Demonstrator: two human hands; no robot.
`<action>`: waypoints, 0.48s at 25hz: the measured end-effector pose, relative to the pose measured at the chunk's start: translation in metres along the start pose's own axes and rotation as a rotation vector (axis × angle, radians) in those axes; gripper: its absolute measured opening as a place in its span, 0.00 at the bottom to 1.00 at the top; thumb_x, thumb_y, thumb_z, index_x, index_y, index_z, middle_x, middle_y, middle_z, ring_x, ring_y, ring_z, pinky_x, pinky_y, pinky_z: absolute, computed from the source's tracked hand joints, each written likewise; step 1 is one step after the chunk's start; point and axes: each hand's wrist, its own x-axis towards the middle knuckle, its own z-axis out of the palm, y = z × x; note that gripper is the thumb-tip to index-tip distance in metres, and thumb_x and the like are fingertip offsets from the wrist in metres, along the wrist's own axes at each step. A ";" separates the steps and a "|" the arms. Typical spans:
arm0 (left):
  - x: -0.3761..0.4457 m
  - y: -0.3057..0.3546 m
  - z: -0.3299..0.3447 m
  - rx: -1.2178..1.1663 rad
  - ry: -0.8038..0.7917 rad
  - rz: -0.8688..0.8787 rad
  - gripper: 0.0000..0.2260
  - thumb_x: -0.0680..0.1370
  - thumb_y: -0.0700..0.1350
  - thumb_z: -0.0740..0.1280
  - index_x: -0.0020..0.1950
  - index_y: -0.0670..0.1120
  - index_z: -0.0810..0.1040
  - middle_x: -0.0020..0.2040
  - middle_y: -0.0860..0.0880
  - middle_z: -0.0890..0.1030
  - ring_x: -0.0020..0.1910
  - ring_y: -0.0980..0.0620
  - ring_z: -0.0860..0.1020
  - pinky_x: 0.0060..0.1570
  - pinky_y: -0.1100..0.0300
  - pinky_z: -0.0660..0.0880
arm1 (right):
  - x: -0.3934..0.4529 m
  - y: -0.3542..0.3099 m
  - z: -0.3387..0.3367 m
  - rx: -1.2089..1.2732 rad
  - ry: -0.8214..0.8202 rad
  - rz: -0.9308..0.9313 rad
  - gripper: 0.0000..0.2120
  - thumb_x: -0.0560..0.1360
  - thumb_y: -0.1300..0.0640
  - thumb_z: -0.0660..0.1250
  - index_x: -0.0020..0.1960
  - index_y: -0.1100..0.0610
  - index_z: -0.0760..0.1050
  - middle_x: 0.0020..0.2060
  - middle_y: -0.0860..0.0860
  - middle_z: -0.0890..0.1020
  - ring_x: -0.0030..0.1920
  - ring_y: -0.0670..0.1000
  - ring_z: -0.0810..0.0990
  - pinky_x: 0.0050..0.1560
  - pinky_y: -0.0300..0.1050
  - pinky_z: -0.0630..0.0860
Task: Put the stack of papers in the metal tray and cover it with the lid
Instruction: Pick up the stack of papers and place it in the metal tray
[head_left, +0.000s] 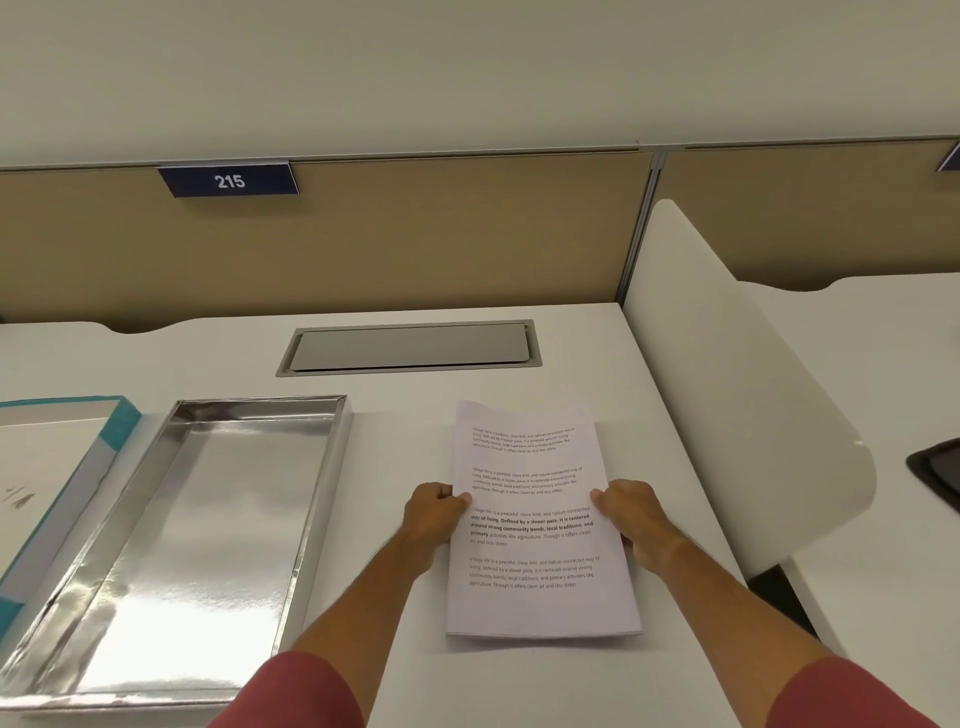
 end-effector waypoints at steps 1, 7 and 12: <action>-0.002 0.004 -0.001 -0.007 -0.004 0.028 0.04 0.78 0.41 0.66 0.48 0.42 0.79 0.53 0.42 0.84 0.52 0.42 0.84 0.56 0.43 0.80 | -0.002 -0.003 -0.002 -0.001 -0.002 -0.042 0.07 0.76 0.63 0.63 0.39 0.60 0.75 0.40 0.56 0.83 0.36 0.53 0.81 0.31 0.41 0.74; -0.025 0.040 -0.022 -0.056 0.003 0.312 0.06 0.78 0.40 0.67 0.54 0.43 0.76 0.54 0.43 0.82 0.53 0.43 0.83 0.54 0.45 0.81 | -0.018 -0.042 -0.020 0.124 -0.024 -0.366 0.06 0.77 0.64 0.65 0.49 0.55 0.77 0.44 0.52 0.85 0.43 0.52 0.84 0.34 0.39 0.78; -0.044 0.054 -0.034 0.009 0.059 0.527 0.04 0.77 0.40 0.68 0.48 0.49 0.76 0.50 0.49 0.83 0.50 0.50 0.81 0.46 0.59 0.79 | -0.031 -0.050 -0.028 0.167 -0.061 -0.598 0.08 0.76 0.65 0.66 0.50 0.54 0.77 0.44 0.51 0.86 0.43 0.48 0.85 0.37 0.35 0.79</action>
